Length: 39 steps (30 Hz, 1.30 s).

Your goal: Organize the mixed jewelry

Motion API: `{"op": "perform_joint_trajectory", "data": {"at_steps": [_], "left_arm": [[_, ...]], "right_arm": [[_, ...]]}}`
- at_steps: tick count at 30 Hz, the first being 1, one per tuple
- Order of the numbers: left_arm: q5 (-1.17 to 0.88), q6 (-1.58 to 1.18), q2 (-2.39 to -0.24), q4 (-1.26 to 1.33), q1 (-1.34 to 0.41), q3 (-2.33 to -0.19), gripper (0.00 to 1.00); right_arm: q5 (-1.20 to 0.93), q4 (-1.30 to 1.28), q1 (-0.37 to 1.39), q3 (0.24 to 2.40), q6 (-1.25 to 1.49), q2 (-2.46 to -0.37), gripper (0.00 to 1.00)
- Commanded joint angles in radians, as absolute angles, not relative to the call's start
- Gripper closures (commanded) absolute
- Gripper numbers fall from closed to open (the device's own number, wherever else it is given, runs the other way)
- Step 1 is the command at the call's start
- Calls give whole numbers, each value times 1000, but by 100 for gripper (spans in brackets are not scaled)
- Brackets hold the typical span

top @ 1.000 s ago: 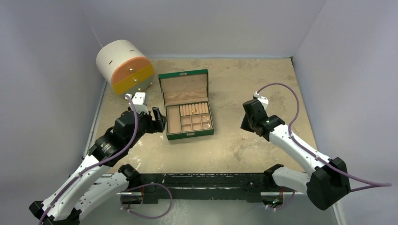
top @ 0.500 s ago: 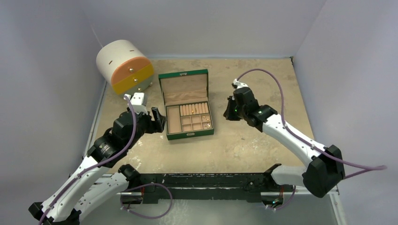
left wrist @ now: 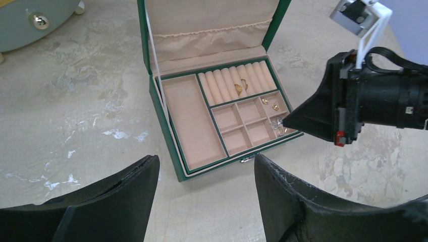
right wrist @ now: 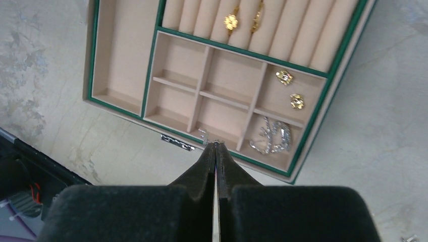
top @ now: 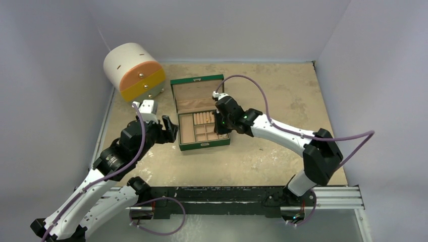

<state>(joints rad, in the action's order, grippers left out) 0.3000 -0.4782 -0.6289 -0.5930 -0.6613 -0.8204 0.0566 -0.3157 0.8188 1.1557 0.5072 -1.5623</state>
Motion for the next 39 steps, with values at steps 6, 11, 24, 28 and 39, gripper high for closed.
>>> {"op": "perform_joint_trajectory", "data": {"at_steps": [6,11,24,28,39], "left_arm": [[302,-469,-622,-559,-655,-828,31],[301,-469,-622,-558,-653,-828,31],[290,-466,-625,-556,-644,-828,31],[289,-466,-626,-555,-643,-827,31],[285,-466,-629,-554,-642,-826,31]], "right_arm": [[65,-320,854,1270,518,-1677,100],[64,-349,857,1300,525,-1729,100],[84,-378,864,1308,557,-1770,92],[123,-393,863,1298,566,-1740,81],[320,-452,863,1114,660,-1499,75]]}}
